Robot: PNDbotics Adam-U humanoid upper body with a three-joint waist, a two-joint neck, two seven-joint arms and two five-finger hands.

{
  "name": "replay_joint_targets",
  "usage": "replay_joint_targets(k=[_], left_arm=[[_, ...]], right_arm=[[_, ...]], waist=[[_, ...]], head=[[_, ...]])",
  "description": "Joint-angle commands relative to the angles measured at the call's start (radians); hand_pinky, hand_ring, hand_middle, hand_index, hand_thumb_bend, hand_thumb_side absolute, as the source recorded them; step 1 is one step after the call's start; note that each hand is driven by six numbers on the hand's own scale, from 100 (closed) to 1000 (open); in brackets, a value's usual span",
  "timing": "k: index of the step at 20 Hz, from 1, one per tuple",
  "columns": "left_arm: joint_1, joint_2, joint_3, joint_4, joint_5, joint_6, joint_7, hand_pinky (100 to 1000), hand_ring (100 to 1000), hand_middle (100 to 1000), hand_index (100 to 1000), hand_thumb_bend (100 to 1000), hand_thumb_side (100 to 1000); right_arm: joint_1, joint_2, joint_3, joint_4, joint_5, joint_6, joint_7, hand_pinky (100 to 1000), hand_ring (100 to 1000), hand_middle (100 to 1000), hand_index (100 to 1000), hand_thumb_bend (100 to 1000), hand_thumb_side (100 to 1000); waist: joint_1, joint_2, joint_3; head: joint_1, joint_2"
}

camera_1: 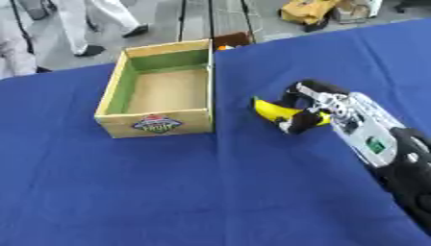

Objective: Pick up objects on the table and place them in the box.

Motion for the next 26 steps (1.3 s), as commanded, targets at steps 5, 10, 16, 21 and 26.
replay_joint_targets(k=[5,10,16,21,26], left_arm=[[-0.006,0.015,0.003,-0.020,0.003,-0.002,-0.003,306,631,661,740,100,866],[-0.005,0.015,0.003,-0.020,0.002,-0.001,-0.004,305,630,661,741,100,863],[-0.004,0.016,0.003,-0.020,0.003,-0.001,-0.005,304,629,660,741,100,865],[-0.004,0.017,0.003,-0.020,0.004,-0.001,-0.006,303,629,660,741,100,865],[-0.004,0.017,0.003,-0.020,0.003,0.001,-0.010,302,630,661,742,100,865]], right_arm=[[-0.012,-0.014,-0.001,0.004,0.012,0.011,-0.039,586,889,398,546,100,209],[-0.025,-0.018,-0.001,-0.015,0.019,0.015,-0.052,584,886,387,541,100,249],[-0.054,-0.025,0.004,-0.035,0.052,0.013,-0.045,583,880,380,538,100,285],[-0.076,-0.030,0.006,-0.052,0.073,0.014,-0.034,586,879,384,541,100,303],[-0.069,-0.036,0.010,-0.052,0.087,0.014,0.015,693,942,586,711,100,244]], waist=[[-0.003,-0.013,-0.003],[-0.004,-0.014,-0.005],[-0.005,-0.016,-0.007],[-0.007,-0.018,-0.009],[-0.006,-0.016,-0.009]], head=[[-0.002,-0.011],[-0.002,-0.010],[-0.001,-0.010],[0.000,-0.009],[0.001,-0.009]])
